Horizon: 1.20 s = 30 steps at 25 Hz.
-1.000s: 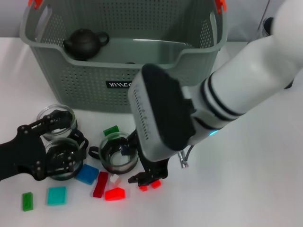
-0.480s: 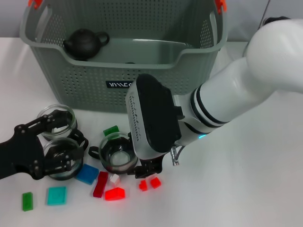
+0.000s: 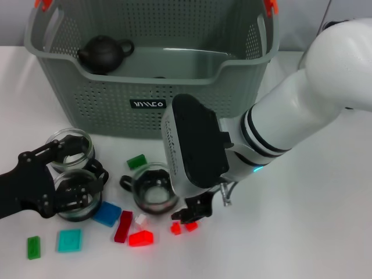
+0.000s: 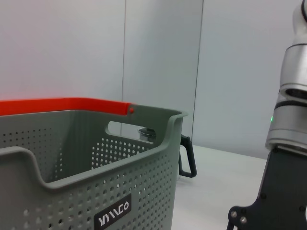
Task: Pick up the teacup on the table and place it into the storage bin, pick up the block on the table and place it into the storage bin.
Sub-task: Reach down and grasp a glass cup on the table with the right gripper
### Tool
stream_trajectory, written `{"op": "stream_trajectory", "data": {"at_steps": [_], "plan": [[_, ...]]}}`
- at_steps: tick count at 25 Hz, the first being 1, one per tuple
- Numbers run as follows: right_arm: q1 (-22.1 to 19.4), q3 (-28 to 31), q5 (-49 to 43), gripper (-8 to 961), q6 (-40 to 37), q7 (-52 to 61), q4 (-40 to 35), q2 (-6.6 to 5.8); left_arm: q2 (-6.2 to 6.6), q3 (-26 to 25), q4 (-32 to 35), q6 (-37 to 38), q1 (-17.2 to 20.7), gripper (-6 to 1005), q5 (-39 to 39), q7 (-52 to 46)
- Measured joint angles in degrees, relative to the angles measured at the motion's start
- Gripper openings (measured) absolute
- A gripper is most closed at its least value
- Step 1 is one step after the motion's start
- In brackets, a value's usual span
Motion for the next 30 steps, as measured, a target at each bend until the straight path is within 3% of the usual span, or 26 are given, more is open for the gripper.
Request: {"op": "stream_trajectory", "data": {"at_steps": [6, 30], "plan": [[-0.66, 0.04, -9.23, 604, -5.28, 7.40, -5.86, 0.23, -0.08, 0.00, -0.07, -0.12, -0.02, 886, 0.00, 0.00], [-1.96, -3.80, -4.01, 600, 2.84, 4.87, -1.80, 0.53, 0.02, -0.08, -1.30, -1.65, -0.16, 885, -0.09, 0.18]]}}
